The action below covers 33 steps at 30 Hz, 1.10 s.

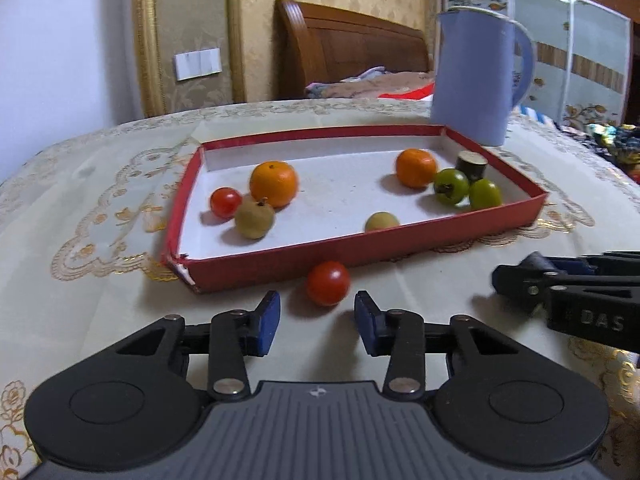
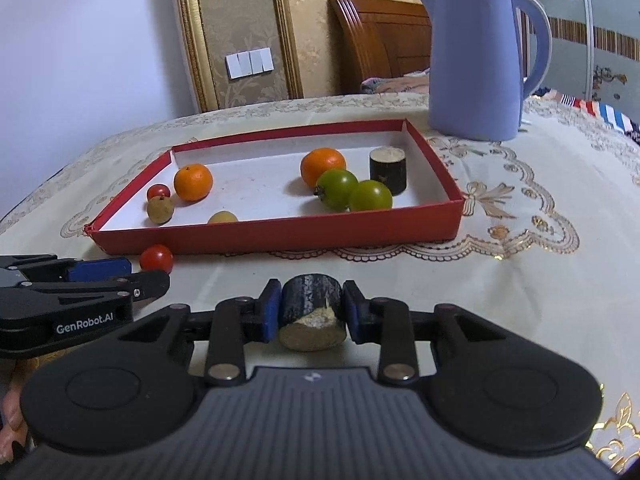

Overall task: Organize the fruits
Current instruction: 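Grasp the red tomato with the left gripper while the right grasps the wooden cylinder, then lower the tomato into the tray with the left gripper while the right lowers the cylinder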

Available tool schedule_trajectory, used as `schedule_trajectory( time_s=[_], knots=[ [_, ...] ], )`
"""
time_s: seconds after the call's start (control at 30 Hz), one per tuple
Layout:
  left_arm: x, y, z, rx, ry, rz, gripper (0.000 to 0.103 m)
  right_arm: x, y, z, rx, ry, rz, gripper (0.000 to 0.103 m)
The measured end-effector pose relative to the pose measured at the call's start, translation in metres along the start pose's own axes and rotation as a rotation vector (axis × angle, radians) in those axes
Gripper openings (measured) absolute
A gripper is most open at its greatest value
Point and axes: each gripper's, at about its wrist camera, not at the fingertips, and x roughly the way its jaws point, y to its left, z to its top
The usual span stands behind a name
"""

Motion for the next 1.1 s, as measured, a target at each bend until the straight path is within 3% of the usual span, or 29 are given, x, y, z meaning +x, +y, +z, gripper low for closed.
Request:
schedule_trajectory(
  time_s=[0.17,0.33,0.53,1.1],
  knots=[
    [0.0,-0.008,0.001,0.041,-0.021,-0.01,0.041,0.001,0.001,0.0,-0.005,0.003,0.0,0.031],
    [0.009,-0.005,0.006,-0.002,0.006,0.017,0.04,0.001,0.001,-0.001,0.001,0.003,0.005,0.031],
    [0.01,-0.007,0.006,0.009,0.006,0.027,0.024,0.001,0.001,-0.001,-0.003,0.003,0.009,0.031],
    [-0.013,-0.013,0.003,0.034,-0.07,-0.009,0.024,-0.011,-0.001,0.001,-0.035,-0.038,0.007,0.031]
  ],
)
